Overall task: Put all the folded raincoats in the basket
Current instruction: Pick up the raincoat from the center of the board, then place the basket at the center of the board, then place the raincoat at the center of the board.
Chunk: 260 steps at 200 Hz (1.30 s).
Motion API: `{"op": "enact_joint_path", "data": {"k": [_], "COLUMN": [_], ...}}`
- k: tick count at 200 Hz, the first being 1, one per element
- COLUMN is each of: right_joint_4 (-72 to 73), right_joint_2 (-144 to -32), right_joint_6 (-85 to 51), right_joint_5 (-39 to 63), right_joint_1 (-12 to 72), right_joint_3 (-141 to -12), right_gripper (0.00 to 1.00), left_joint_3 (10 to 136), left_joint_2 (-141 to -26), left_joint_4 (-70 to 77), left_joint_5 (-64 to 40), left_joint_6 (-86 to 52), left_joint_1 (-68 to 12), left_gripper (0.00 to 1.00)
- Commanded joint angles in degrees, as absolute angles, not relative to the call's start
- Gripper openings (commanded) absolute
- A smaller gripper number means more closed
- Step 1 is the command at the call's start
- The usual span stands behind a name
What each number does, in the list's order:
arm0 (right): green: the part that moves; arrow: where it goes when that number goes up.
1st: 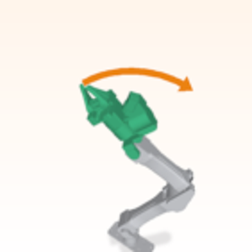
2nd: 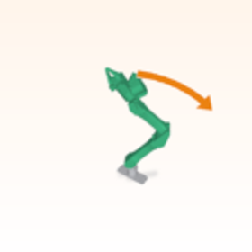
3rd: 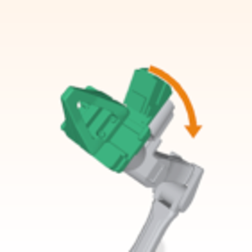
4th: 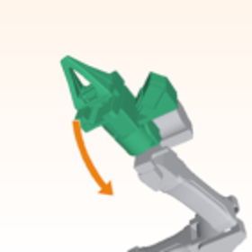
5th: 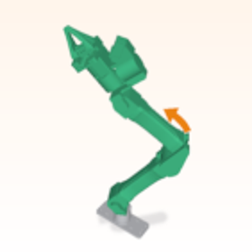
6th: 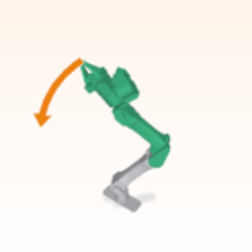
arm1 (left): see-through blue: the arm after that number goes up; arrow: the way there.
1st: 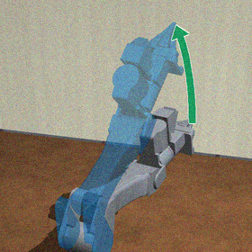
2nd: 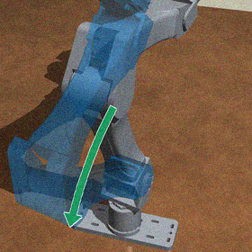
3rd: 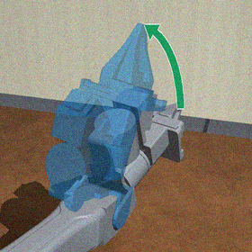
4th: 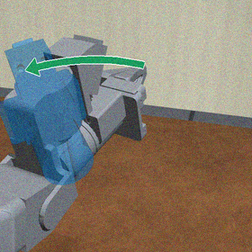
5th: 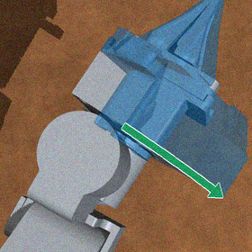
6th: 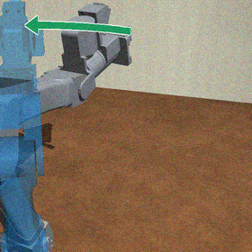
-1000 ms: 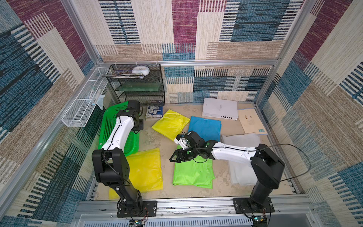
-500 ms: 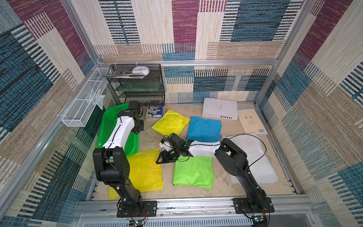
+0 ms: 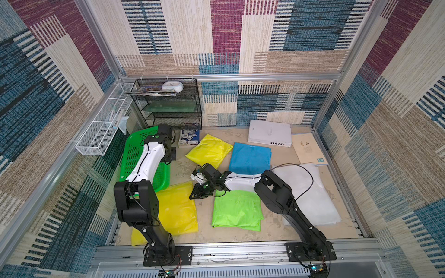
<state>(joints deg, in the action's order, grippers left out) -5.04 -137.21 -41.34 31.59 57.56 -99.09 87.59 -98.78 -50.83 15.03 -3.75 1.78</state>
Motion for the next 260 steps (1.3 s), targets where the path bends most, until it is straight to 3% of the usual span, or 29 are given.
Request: {"op": "enact_joint_path", "data": {"k": [1, 34, 77, 119, 159, 182, 189, 198, 206, 209, 222, 228, 260], "right_joint_4": [-10.2, -13.2, -22.5, -22.7, -22.6, -21.4, -21.4, -21.3, -21.0, -20.9, -21.5, -21.7, -19.6], "right_joint_2": [-136.7, -131.9, -121.5, -105.3, -95.7, -93.1, -93.0, -93.1, -93.3, -93.4, -93.6, -93.5, -91.1], "right_joint_6": [-37.2, -35.6, -32.4, -28.1, -24.7, -25.3, -25.4, -25.1, -24.9, -24.9, -24.2, -24.0, -25.0], "right_joint_5": [27.9, 27.4, 25.5, 22.9, 22.2, 20.9, 21.0, 22.1, 25.1, 25.8, 27.0, 26.9, 30.2], "right_joint_1": [58.3, 58.4, 55.4, 39.1, 22.4, 16.1, 14.4, 12.3, 10.7, 10.2, 9.4, 9.3, 9.5], "right_joint_3": [-101.9, -103.4, -101.2, -81.3, -73.9, -71.7, -71.4, -71.3, -71.4, -71.4, -72.1, -72.4, -69.6], "right_gripper": [0.12, 0.00, 0.00, 0.00, 0.00, 0.06, 0.06, 0.06, 0.15, 0.21, 0.48, 0.56, 0.58], "left_joint_3": [87.6, 86.4, 85.1, 77.5, 67.9, 63.3, 61.5, 60.2, 59.9, 59.9, 61.0, 61.8, 70.0], "left_joint_2": [-97.1, -95.2, -92.4, -86.9, -80.0, -74.2, -72.2, -69.7, -68.3, -67.8, -66.6, -66.4, -68.4], "left_joint_4": [-50.4, -50.4, -50.2, -48.9, -50.9, -53.0, -53.0, -53.0, -53.8, -54.2, -55.9, -56.4, -56.2], "left_joint_5": [14.5, 15.2, 9.8, -1.8, 3.7, 4.7, 4.8, 4.3, 3.0, 2.8, 2.2, 1.7, -5.7], "left_joint_6": [-5.3, -5.1, -5.0, -5.0, -4.3, -6.9, -7.9, -9.3, -10.1, -10.5, -11.5, -11.8, -11.7], "left_joint_1": [1.8, 1.8, 1.8, -0.6, -13.0, -17.5, -18.3, -19.2, -19.6, -19.6, -19.7, -19.6, -19.7], "left_gripper": [0.00, 0.00, 0.00, 0.00, 0.00, 0.00, 0.20, 0.55, 0.85, 0.91, 0.96, 0.96, 0.91]}}
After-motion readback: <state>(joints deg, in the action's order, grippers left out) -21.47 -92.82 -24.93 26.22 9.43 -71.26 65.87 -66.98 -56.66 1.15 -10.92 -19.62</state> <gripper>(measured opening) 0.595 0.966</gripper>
